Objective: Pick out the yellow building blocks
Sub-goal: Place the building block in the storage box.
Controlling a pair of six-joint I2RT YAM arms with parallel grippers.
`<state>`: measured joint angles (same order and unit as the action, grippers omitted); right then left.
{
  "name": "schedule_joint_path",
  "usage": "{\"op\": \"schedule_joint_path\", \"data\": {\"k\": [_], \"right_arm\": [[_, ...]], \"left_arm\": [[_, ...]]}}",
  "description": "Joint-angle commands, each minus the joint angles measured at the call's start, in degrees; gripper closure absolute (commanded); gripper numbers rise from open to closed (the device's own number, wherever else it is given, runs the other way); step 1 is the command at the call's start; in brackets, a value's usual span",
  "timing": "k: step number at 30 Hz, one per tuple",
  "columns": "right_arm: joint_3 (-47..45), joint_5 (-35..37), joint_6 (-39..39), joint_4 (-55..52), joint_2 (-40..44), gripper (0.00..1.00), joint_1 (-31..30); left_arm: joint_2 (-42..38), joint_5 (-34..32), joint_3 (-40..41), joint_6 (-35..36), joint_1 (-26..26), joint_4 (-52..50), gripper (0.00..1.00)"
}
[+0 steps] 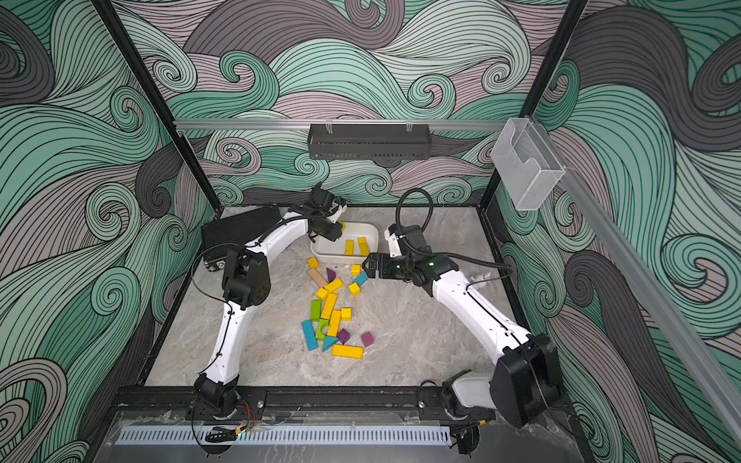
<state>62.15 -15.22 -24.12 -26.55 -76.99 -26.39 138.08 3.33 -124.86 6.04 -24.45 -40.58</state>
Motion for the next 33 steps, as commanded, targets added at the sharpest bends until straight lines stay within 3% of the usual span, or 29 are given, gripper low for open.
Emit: {"op": "schedule_joint_path", "data": {"k": [1, 9, 15, 22, 27, 33], "right_arm": [[-0.79, -1.05, -1.0, 0.55, 0.88, 0.01, 0.25], [-1.4, -2.35, -1.41, 0.71, -0.24, 0.02, 0.29], [-1.72, -2.83, -1.33, 0.09, -0.44, 0.02, 0.25], [-2.42, -2.53, -1.16, -0.15, 0.26, 0.02, 0.27], [-2.66, -2.53, -1.17, -0.14, 0.44, 0.02, 0.29], [-2.54, -2.54, -0.97, -0.3, 1.14, 0.02, 0.29]], "left_arm": [[1.56, -1.18, -1.7, -1.95, 0.28, -3.53, 1.0], [2.96, -2.14, -1.38, -2.76, 0.81, -2.58, 0.97], [3.68, -2.4, -1.33, -3.22, 1.33, -1.93, 0.81], [5.58, -1.31, -3.05, -3.75, 1.5, -1.9, 0.81], [6.15, -0.02, -4.69, -4.06, 1.51, -1.9, 0.64], [6.03, -0.63, -6.27, -4.03, 1.51, -1.69, 0.53]]}}
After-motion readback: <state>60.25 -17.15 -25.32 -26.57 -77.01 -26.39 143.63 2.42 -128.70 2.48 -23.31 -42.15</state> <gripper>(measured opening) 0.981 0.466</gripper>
